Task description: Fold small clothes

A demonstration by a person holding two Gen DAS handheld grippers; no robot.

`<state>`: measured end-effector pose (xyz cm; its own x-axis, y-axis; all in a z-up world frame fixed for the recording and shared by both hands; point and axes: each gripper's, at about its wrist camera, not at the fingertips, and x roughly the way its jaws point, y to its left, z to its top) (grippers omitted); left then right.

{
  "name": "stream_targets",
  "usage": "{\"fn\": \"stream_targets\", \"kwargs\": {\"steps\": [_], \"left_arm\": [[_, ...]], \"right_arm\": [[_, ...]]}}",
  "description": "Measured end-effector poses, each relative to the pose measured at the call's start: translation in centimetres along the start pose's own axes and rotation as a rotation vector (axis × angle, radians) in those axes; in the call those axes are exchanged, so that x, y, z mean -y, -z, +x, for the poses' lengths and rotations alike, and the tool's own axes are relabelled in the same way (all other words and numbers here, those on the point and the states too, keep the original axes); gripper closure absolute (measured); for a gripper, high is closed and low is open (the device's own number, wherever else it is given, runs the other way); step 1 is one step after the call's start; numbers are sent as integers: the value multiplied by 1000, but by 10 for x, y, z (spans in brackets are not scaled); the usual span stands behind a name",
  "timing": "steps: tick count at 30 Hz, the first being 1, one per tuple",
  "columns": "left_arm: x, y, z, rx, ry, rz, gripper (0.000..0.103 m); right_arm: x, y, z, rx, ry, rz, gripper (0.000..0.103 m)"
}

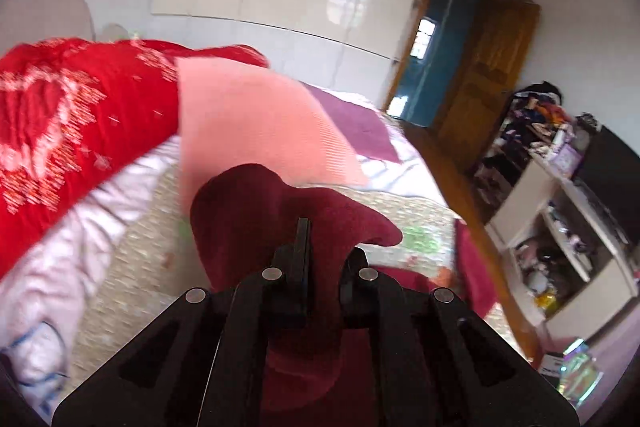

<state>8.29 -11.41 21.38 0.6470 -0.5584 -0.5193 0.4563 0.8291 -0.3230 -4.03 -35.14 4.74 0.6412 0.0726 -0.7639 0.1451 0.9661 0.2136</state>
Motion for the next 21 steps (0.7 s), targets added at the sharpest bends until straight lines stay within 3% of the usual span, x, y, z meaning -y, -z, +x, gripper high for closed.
{"fn": "stream_targets", "kwargs": {"steps": [2, 3, 6, 8, 11, 13, 15, 18, 21], "left_arm": [[22, 37, 29, -48, 97, -26, 96], [31, 58, 46, -88, 113, -30, 90], [51, 116, 106, -309, 118, 23, 82], [55, 138, 117, -376, 115, 37, 82], [59, 134, 89, -338, 132, 65, 76], [56, 125, 61, -281, 106, 102, 47], [44, 119, 38, -213, 56, 127, 33], [21, 117, 24, -179, -68, 136, 31], [-10, 124, 32, -221, -199, 79, 31]], "right_arm": [[14, -2, -8, 16, 22, 36, 2], [23, -3, -11, 21, 36, 56, 2], [42, -8, -16, 24, 80, 88, 2], [50, -12, -21, 32, 100, 79, 2], [56, -22, -24, 61, 128, 48, 2], [58, -32, -22, 83, 131, 34, 2], [57, -43, -13, 96, 127, 6, 2], [51, -59, 8, 75, 150, -58, 2], [40, -69, 32, 68, 144, -154, 3]]}}
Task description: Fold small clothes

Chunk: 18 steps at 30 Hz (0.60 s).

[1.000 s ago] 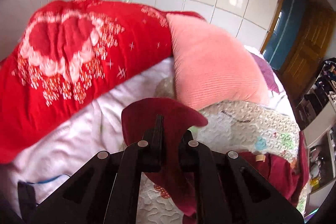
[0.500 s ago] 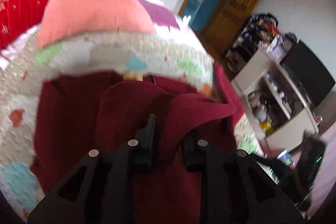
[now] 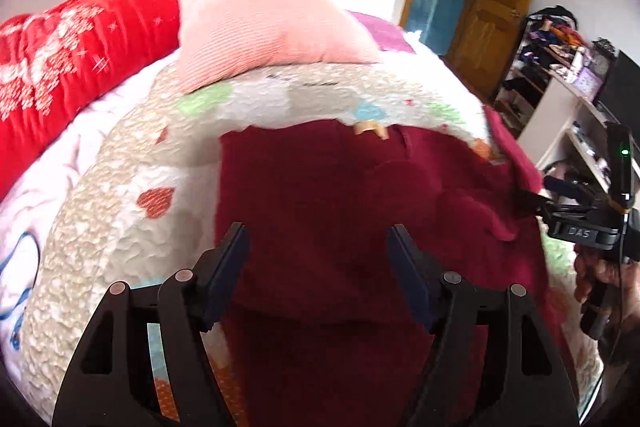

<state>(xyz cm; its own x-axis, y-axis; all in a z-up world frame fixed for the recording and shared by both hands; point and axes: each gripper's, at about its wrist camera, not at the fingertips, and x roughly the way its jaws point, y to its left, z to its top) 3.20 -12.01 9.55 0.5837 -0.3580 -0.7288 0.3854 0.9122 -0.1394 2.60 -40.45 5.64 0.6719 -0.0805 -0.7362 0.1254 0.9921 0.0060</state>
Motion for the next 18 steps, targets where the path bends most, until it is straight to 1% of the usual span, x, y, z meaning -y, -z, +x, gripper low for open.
{"fn": "stream_targets", "kwargs": {"steps": [1, 2, 3, 4, 5, 6, 7, 9, 10, 13, 14, 15, 16, 18], "left_arm": [[-6, 4, 11, -32, -31, -18, 31], [-13, 9, 20, -60, -49, -27, 31], [-18, 13, 29, -88, -74, -32, 31], [-23, 19, 37, -116, -105, -37, 31], [-28, 26, 42, -135, -125, -44, 31], [-31, 30, 45, -138, -134, -54, 31], [-34, 32, 47, -132, -130, -67, 31], [-37, 35, 49, -133, -108, -98, 31], [-39, 36, 50, -133, -104, -105, 31], [-36, 39, 52, -126, -112, -96, 30], [-36, 40, 52, -122, -113, -98, 30], [-37, 40, 53, -118, -113, -105, 28], [-39, 42, 53, -114, -112, -122, 25], [-43, 41, 56, -107, -99, -154, 24]], "right_arm": [[-5, -1, 9, -12, -3, -35, 13], [-10, 0, 18, -40, -2, -67, 34], [-13, 1, 29, -80, -3, -91, 44], [-15, 4, 39, -117, -11, -106, 56], [-15, 7, 47, -134, -15, -118, 57], [-15, 11, 48, -124, -8, -132, 57], [-14, 13, 48, -103, -11, -142, 57], [-8, 13, 47, -100, -31, -133, 57], [-6, 11, 46, -100, -43, -128, 55], [-7, 7, 50, -98, -41, -154, 39], [-10, 7, 52, -99, -53, -174, 39], [-14, 9, 53, -97, -56, -201, 41], [-17, 9, 52, -92, -58, -219, 51], [-19, 6, 47, -70, -14, -233, 80]]}}
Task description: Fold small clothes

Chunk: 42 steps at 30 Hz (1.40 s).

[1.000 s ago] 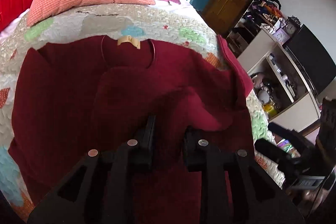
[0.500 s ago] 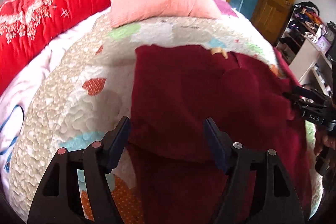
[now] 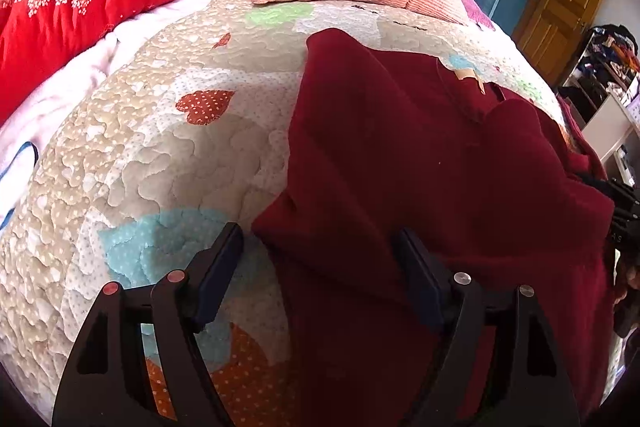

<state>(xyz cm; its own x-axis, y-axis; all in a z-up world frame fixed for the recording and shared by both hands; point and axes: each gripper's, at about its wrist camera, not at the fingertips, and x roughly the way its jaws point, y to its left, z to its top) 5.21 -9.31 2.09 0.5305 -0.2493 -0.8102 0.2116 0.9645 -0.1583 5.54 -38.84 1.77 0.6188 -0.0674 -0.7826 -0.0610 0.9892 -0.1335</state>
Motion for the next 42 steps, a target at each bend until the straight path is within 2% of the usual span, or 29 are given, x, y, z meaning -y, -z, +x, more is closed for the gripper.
{"fn": "stream_targets", "kwargs": {"steps": [1, 4, 6, 7, 12, 14, 15, 16, 17, 19, 21, 23, 25, 27, 30, 31, 34, 36, 38, 39, 42], "left_arm": [[-2, 1, 0, 3, 7, -12, 24], [-4, 0, -1, 19, 11, -30, 24], [-8, 1, -3, 40, 16, -61, 24], [-10, 1, -4, 47, 24, -81, 24], [-11, -1, -4, 53, 19, -97, 24], [-12, 0, -6, 53, 16, -102, 24], [-13, 1, -7, 55, 17, -109, 24], [-14, 2, -9, 57, 21, -113, 24], [-15, 3, -10, 57, 25, -116, 24], [-16, 4, -9, 57, 27, -122, 24], [-17, 5, -10, 65, 29, -129, 24], [-19, 8, -11, 78, 44, -139, 24], [-25, 10, -12, 82, 83, -162, 24], [-35, 12, -12, 85, 156, -200, 24], [-53, 15, -13, 100, 268, -276, 24], [-58, 16, -13, 105, 300, -298, 24], [-66, 16, -11, 114, 354, -326, 24], [-62, 12, -11, 113, 339, -307, 24], [-60, 8, -10, 108, 333, -300, 24], [-60, 7, -10, 109, 333, -300, 24], [-64, 6, -9, 107, 347, -307, 24]], "right_arm": [[1, -3, -4, 16, 7, 0, 97], [11, -16, -29, 113, 26, 27, 97], [17, -24, -44, 188, 151, 20, 97], [22, -27, -45, 193, 192, 28, 97], [34, -20, 0, 21, 238, 61, 97], [35, -16, 5, -39, 199, 96, 96], [35, -17, -5, -4, 168, 128, 94], [33, -21, -18, 43, 120, 153, 85], [26, -26, -31, 82, 67, 168, 65], [0, -45, -51, 163, -104, 159, 42], [-39, -68, -58, 191, -277, 95, 41], [-83, -87, -48, 182, -389, 21, 42], [-124, -101, -26, 158, -417, -51, 42], [-154, -113, 4, 113, -414, -99, 42], [-179, -124, 47, 66, -391, -114, 42], [-184, -126, 59, 48, -376, -122, 43], [-192, -131, 74, 17, -381, -171, 92], [-200, -136, 66, 69, -361, -210, 95], [-206, -147, 62, 111, -400, -178, 97], [-212, -152, 65, 115, -409, -165, 97], [-233, -154, 82, 78, -368, -178, 97]]}}
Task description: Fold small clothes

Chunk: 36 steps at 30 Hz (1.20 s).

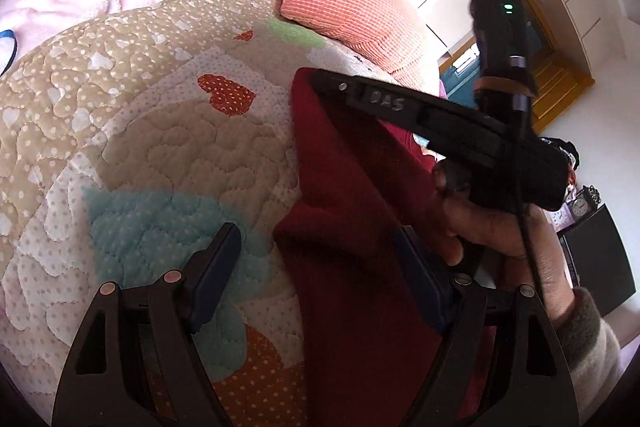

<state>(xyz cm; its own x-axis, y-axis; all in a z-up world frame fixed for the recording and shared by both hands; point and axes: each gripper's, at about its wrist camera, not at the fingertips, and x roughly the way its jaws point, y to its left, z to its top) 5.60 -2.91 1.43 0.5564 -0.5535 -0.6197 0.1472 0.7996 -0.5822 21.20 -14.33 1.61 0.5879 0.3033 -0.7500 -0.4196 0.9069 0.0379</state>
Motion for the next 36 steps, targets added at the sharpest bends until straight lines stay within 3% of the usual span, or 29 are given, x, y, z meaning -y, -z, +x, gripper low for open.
{"fn": "stream_targets", "kwargs": {"steps": [3, 4, 6, 7, 8, 10, 13, 16, 18, 20, 22, 24, 27, 30, 31, 33, 36], "left_arm": [[-1, -1, 0, 0, 0, 1, 24], [-1, -2, 1, 1, -1, 3, 24], [-1, 0, 0, 2, 0, 3, 24], [-1, -1, 1, 3, -1, 3, 24], [0, -1, 1, 3, -2, 4, 24], [1, 1, 1, 4, -12, 13, 24], [8, 3, 5, -2, -44, 48, 21], [15, 4, 8, -11, -86, 84, 20], [15, 4, 7, -18, -100, 86, 20], [23, 3, 6, -52, -140, 122, 20], [37, 5, 5, -70, -185, 186, 20], [53, 9, 1, -66, -197, 220, 20], [78, 11, -1, -57, -198, 278, 20], [102, 9, 7, -31, -216, 344, 20], [109, 8, 12, -38, -215, 358, 20], [119, 7, 26, -59, -216, 376, 20], [127, 5, 54, -98, -243, 377, 20]], "right_arm": [[1, 12, -17, -15, 14, -11, 96], [5, 19, -34, -3, 7, -4, 91], [21, 45, -78, 42, 43, 17, 76], [32, 61, -100, 61, 90, 27, 60], [43, 79, -117, 76, 137, 33, 54], [68, 111, -134, 43, 232, 44, 54], [116, 147, -126, -90, 424, 117, 54], [150, 158, -141, -46, 447, 265, 57], [151, 157, -159, -12, 516, 288, 58], [144, 163, -168, 11, 486, 281, 57], [144, 177, -153, -94, 448, 254, 55], [148, 181, -165, -58, 421, 263, 55], [172, 180, -199, 7, 371, 383, 55], [209, 177, -224, 34, 463, 467, 47], [225, 175, -228, 35, 511, 495, 41], [259, 172, -234, 48, 572, 564, 38], [310, 165, -220, 7, 593, 694, 28]]}}
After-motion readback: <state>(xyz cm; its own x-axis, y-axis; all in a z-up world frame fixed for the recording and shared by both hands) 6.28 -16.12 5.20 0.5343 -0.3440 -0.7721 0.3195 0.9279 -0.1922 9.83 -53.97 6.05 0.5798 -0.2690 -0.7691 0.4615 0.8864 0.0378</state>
